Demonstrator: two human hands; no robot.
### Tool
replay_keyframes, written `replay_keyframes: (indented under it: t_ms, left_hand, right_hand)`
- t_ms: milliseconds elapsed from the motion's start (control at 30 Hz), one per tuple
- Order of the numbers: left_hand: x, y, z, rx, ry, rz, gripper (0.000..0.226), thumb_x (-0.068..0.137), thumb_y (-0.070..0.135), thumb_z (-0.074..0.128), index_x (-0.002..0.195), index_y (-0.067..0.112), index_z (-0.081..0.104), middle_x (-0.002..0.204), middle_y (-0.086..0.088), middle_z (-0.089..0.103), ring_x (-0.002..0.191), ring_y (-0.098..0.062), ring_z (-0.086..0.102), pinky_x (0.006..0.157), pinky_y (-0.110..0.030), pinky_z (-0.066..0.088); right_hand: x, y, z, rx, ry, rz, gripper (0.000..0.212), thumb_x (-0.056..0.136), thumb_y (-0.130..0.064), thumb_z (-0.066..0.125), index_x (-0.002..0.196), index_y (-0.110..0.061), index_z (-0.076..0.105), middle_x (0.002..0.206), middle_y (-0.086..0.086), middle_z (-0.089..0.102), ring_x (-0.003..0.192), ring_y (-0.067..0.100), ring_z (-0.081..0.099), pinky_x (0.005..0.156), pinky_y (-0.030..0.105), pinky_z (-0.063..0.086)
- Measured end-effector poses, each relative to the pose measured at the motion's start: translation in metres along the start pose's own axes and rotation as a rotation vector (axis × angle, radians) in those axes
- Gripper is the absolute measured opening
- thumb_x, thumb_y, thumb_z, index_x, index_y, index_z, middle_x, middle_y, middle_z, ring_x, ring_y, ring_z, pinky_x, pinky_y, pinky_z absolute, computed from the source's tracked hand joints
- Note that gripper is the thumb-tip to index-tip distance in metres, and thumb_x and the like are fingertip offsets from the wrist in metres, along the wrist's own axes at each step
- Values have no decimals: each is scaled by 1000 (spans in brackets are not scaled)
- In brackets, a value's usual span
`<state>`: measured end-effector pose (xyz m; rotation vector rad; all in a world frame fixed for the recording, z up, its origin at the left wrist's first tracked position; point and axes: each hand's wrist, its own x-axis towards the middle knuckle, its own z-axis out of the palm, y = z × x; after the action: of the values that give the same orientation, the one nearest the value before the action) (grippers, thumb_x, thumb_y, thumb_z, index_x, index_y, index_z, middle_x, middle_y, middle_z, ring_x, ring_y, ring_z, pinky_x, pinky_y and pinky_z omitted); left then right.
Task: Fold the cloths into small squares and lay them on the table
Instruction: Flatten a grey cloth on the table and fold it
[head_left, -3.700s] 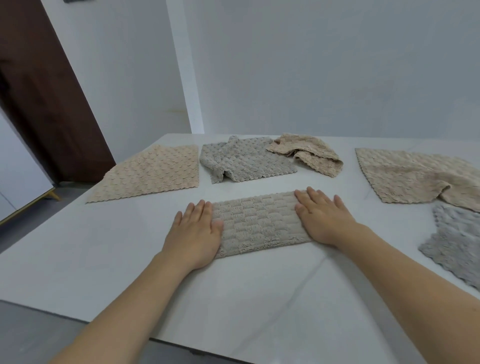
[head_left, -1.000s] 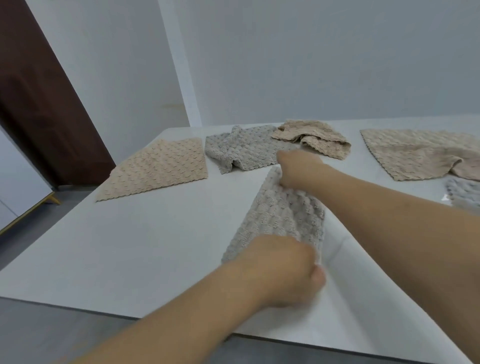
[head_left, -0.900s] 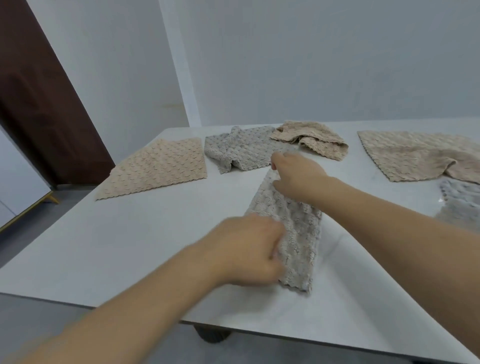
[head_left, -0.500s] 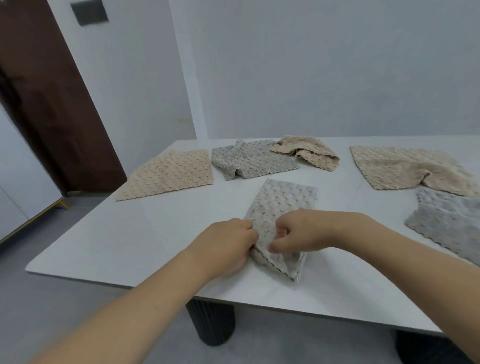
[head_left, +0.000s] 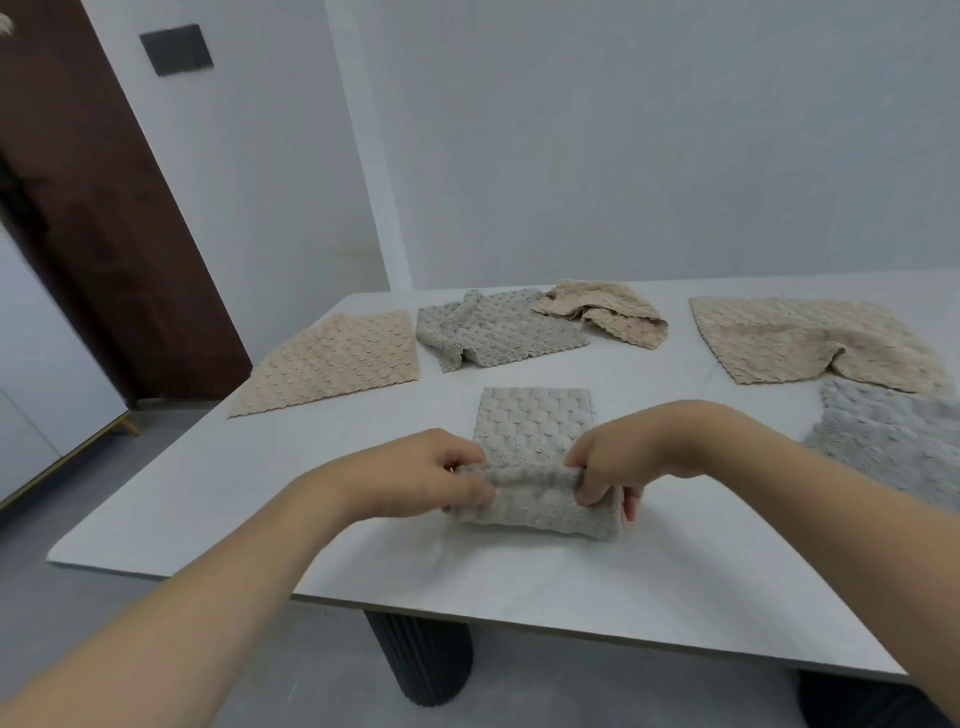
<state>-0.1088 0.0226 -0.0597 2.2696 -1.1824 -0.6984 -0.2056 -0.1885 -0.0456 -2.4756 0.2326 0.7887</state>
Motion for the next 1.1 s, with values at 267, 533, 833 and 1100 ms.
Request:
replay_keyframes:
  t_ms: [267, 533, 833, 1100]
  left_hand:
    - [85, -17, -23, -301, 390, -43, 25, 92, 30, 65, 83, 6, 63, 65, 7, 54, 56, -6, 49, 55, -20, 39]
    - [160, -63, -10, -174, 561, -176, 33, 84, 42, 71, 70, 18, 55, 56, 9, 53, 48, -9, 46, 55, -26, 38]
    - [168, -64, -7, 37, 605, -250, 31, 85, 50, 63, 71, 23, 54, 69, 9, 59, 69, -15, 56, 69, -34, 48]
    - [164, -55, -11, -188, 666, -283, 41, 83, 38, 68, 55, 19, 45, 41, 11, 44, 48, -15, 44, 57, -30, 37]
  right_hand:
    - [48, 17, -63, 53, 241, -4, 15, 96, -21, 50, 104, -11, 58, 102, 13, 64, 76, 20, 58, 71, 31, 51]
    - [115, 47, -78, -113, 378, 39, 20, 94, -21, 49, 107, -8, 58, 110, 5, 55, 95, 22, 52, 76, 34, 40]
    - [150, 41, -70, -290, 597, -90, 38, 97, -54, 34, 90, -21, 51, 84, -6, 53, 82, 16, 52, 72, 33, 42]
    - [158, 47, -68, -354, 658, -237, 41, 93, -64, 33, 90, -25, 47, 79, -9, 49, 81, 17, 50, 70, 34, 40]
